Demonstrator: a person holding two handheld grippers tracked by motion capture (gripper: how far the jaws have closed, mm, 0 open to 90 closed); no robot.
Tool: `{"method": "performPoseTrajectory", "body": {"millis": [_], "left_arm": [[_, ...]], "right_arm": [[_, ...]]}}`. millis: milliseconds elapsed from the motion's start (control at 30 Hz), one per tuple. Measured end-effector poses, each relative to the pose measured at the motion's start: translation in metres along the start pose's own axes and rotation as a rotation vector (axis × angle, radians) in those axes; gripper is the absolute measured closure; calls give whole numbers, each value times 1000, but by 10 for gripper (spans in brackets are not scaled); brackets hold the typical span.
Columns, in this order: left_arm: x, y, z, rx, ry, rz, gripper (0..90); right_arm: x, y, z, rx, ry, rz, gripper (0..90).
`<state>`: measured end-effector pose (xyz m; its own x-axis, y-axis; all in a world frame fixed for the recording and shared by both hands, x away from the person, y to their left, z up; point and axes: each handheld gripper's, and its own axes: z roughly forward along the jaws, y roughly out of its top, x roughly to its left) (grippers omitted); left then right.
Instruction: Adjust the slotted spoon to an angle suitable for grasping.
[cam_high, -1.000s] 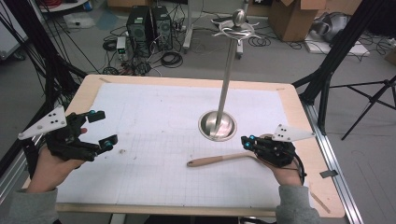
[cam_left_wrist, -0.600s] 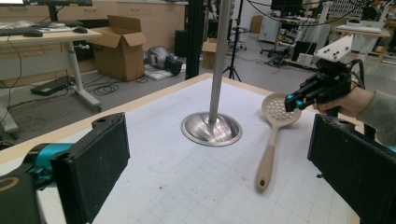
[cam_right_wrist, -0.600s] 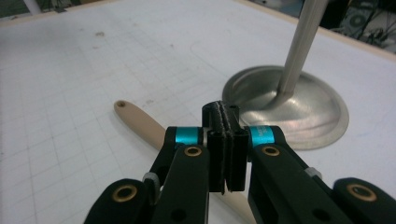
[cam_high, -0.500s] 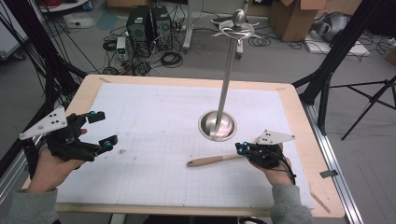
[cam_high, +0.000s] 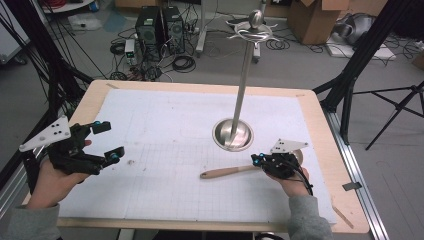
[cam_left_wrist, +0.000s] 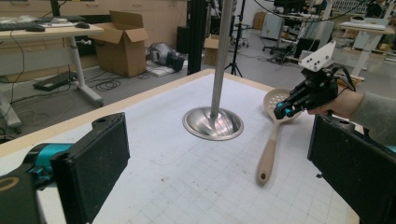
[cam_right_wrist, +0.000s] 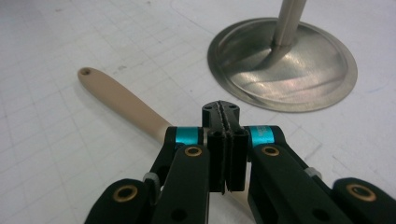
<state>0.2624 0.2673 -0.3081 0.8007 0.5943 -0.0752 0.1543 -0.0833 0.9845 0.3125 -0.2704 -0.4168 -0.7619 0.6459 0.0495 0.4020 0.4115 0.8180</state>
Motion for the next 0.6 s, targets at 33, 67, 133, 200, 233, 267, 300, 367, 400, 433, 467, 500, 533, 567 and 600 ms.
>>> {"method": "performPoseTrajectory", "body": {"millis": [33,67,133,200,233,267,300,367,400,433,467,500,533,567,600], "left_arm": [[0,0,0,0,-1,1,60],[0,0,0,2,-1,2,60],[-1,0,-1,2,0,0,60],[-1,-1,-1,-1,2,-1,60],[-1,-1,-1,2,2,0,60],[-1,-1,-1,2,1,-1,60],[-1,-1,-1,4,1,1,60],[-1,-2,-1,7,1,0,60],[0,-2,-1,10,0,1,60],[0,-2,0,11,0,2,60],[0,-2,0,11,-1,2,60],[0,-2,0,12,-1,0,60],[0,-3,0,13,0,0,60],[0,-3,0,14,0,0,60],[0,-3,0,15,0,0,60]], "right_arm": [[0,-1,1,6,-3,9,899],[-2,-1,2,13,-7,12,899],[-3,-2,4,29,-18,23,898],[-4,-3,6,46,-32,25,898],[-5,-4,7,55,-41,26,898],[-5,-4,8,62,-48,32,898],[-6,-5,9,62,-51,32,898],[-7,-6,10,66,-57,38,899],[-7,-7,11,69,-61,40,898],[-8,-7,11,72,-66,42,898],[-8,-8,12,77,-66,46,898],[-8,-8,13,78,-70,45,899],[-8,-8,13,83,-75,45,899],[-9,-8,14,86,-78,48,898],[-9,-8,14,89,-85,51,899]]}}
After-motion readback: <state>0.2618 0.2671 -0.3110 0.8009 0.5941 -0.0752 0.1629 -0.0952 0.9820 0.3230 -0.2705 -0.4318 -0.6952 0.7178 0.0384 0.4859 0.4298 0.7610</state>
